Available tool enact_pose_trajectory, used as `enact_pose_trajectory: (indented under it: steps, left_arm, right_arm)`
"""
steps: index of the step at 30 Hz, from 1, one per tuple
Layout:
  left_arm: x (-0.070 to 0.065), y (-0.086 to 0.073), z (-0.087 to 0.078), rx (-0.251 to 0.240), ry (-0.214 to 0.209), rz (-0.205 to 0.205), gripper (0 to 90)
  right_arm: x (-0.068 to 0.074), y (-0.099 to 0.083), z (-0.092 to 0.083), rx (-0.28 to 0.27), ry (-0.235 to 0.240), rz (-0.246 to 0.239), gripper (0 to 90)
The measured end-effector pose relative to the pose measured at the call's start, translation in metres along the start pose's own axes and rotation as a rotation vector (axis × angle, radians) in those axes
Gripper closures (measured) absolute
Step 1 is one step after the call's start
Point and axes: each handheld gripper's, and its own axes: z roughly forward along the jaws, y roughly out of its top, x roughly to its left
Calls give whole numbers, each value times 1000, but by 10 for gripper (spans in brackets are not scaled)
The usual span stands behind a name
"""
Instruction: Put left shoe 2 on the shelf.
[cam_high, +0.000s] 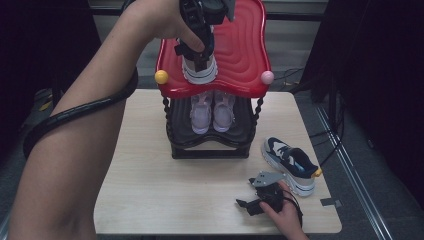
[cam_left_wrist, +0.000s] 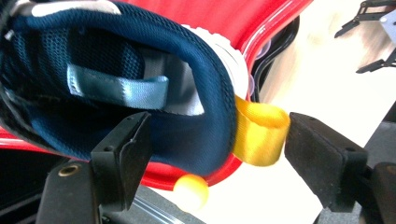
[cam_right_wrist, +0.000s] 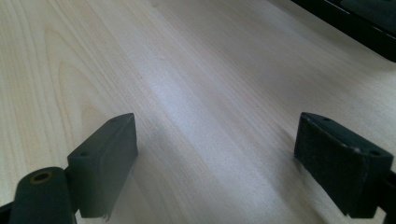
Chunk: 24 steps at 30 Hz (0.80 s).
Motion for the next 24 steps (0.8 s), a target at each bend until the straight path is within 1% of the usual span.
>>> enact_pose_trajectory:
  steps: [5,6,9,11,14,19,21,22,24]
  left_arm:
    - [0,-5,-3,18,-8,-12,231]
    - [0,-6,-4,24,-9,-8,234]
    - [0,-10,-6,24,-16,-14,233]
    - [0,-13,-7,17,-18,-28,233]
    - [1,-16,-9,24,-24,-28,230]
    - [1,-22,-7,20,-38,-40,231]
    - [1,-25,-5,25,-40,-44,229]
    - [2,-27,-5,27,-42,-39,228]
    - [1,-29,-4,27,-46,-46,227]
  right_arm:
    - [0,0,0,0,-1,0,128]
    - [0,0,0,0,-1,0,128]
    - [0,0,0,0,-1,0,128]
    - [0,0,0,0,-1,0,128]
    - [0,0,0,0,-1,0,128]
    - [0,0,0,0,-1,0,128]
    - [0,0,0,0,-1,0,128]
    - [0,0,0,0,-1,0,128]
    - [0,0,0,0,-1,-1,128]
